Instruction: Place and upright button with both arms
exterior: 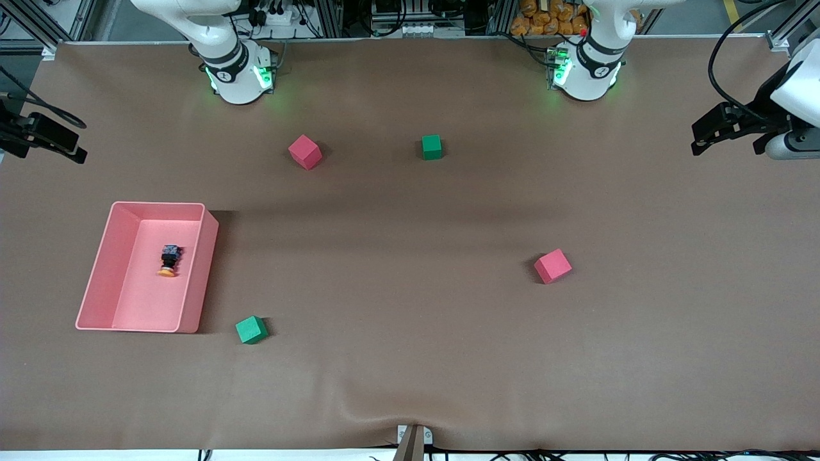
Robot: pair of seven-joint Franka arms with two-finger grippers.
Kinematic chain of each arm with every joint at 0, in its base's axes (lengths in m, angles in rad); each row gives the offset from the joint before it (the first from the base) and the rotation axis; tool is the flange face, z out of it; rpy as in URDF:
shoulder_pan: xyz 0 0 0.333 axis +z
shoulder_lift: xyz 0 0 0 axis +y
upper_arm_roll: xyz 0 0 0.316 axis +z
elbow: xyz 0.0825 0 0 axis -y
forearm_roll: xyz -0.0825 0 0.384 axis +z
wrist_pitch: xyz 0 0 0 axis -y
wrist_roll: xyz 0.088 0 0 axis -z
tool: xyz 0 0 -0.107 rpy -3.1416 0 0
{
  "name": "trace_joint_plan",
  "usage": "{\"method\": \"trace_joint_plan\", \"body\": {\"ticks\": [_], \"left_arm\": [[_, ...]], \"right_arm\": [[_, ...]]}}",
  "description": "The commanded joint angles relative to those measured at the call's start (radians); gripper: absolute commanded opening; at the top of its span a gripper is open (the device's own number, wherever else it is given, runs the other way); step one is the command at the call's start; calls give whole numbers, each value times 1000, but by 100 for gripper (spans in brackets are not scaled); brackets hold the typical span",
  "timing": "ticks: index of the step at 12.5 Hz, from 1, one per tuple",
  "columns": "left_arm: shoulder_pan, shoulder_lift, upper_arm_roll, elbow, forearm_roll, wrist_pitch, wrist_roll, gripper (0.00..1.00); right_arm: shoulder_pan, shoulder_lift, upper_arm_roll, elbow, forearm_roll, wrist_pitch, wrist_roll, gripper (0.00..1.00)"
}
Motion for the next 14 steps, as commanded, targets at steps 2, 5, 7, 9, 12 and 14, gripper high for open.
{"method": "trace_joint_plan", "body": {"ticks": [2,5,7,9,12,14], "left_arm": [[18,-4,-1,10,0,-12,16,100],[18,-4,14,10,6,-12,59,100],[19,-1,18,12,7,-12,64,100],[19,8,21,13,7,-12,70,100],[21,13,21,22,1,-12,70,100],[42,14,21,18,-2,-12,71,100]], "right_arm": [[-3,-55,-5,-72,-20,36,-16,100],[0,-49,-2,-64,-20,38,-16,100],[3,-45,-2,-60,-18,39,-16,100],[0,-40,0,-58,-11,38,-15,100],[-1,62,-3,-41,-3,39,-13,100],[-6,145,-18,-29,-14,39,-18,100]]}}
